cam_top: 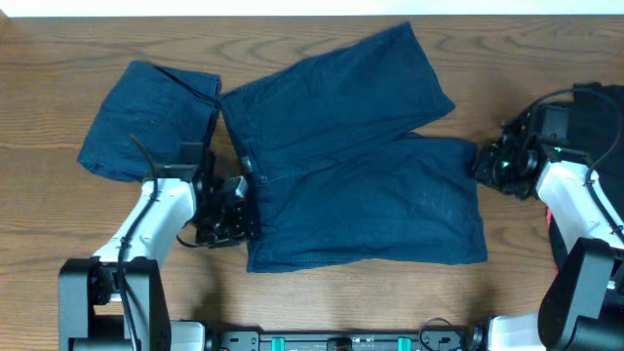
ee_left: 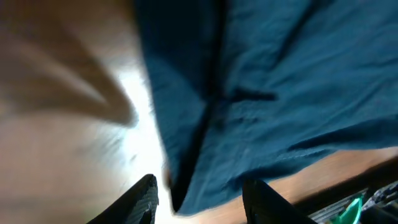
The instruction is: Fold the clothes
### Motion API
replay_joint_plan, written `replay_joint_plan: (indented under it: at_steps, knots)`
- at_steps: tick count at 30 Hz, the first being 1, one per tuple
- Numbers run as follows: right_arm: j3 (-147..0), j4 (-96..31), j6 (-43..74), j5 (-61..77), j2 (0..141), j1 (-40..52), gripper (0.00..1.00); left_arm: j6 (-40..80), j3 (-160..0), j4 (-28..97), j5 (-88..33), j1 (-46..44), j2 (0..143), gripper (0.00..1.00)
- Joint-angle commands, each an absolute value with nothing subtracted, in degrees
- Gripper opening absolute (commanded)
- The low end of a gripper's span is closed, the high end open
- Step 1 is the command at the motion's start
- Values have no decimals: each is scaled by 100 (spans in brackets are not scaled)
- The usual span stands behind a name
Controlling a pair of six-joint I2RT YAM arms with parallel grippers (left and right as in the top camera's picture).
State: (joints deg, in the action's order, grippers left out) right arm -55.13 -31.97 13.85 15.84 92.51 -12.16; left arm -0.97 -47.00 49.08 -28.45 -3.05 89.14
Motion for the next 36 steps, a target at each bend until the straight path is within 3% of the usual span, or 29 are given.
replay_joint_plan:
  at_steps: [1, 6, 9, 14, 15, 18, 20, 26, 31, 32, 34, 35, 36]
  knots:
    - [-5544, -2825, 1288, 1857, 9268, -1247, 38, -255, -4434, 4668, -3168, -609, 8862, 50]
    - [-5544, -2383, 1332, 1933, 9653, -1120, 41, -233, -4165, 4230, -3170, -1068, 8873, 56]
    - [-5544, -2102, 1476, 1935, 10092, -1068, 43, -233, -4139, 4209, -2987, -1212, 8875, 52]
    - [-5544, -1503, 1675, 2213, 10656, -1070, 41, -235, -4097, 4209, -2740, -1323, 8875, 10]
    - [-5544, -1409, 1726, 2316, 10720, -1070, 38, -235, -4077, 4206, -2740, -1321, 8875, 6]
    - [-5544, -1094, 1997, 2665, 10805, -1070, 12, -231, -4016, 4211, -2613, -1321, 8875, 6]
    - [-5546, -716, 2211, 2915, 10766, -1085, 1, -167, -3957, 4213, -2394, -1321, 8875, 6]
    - [-5546, 672, 3551, 3352, 10737, -1221, 1, 305, -3892, 4204, -1787, -1315, 8873, 6]
    - [-5548, 1024, 3765, 3319, 10737, -1334, 1, 464, -3894, 4202, -1684, -1190, 8871, 6]
    - [-5548, 993, 3765, 3321, 10737, -1352, 4, 464, -3898, 4191, -1684, -1151, 8871, 6]
    - [-5546, 845, 3730, 3323, 10737, -1367, 29, 460, -3909, 4169, -1704, -1092, 8868, 6]
    - [-5546, 746, 3649, 3326, 10737, -1367, 40, 460, -3931, 4178, -1752, -1066, 8868, 10]
    - [-5546, 607, 3535, 3332, 10735, -1369, 43, 460, -3959, 4189, -1837, -1061, 8864, 17]
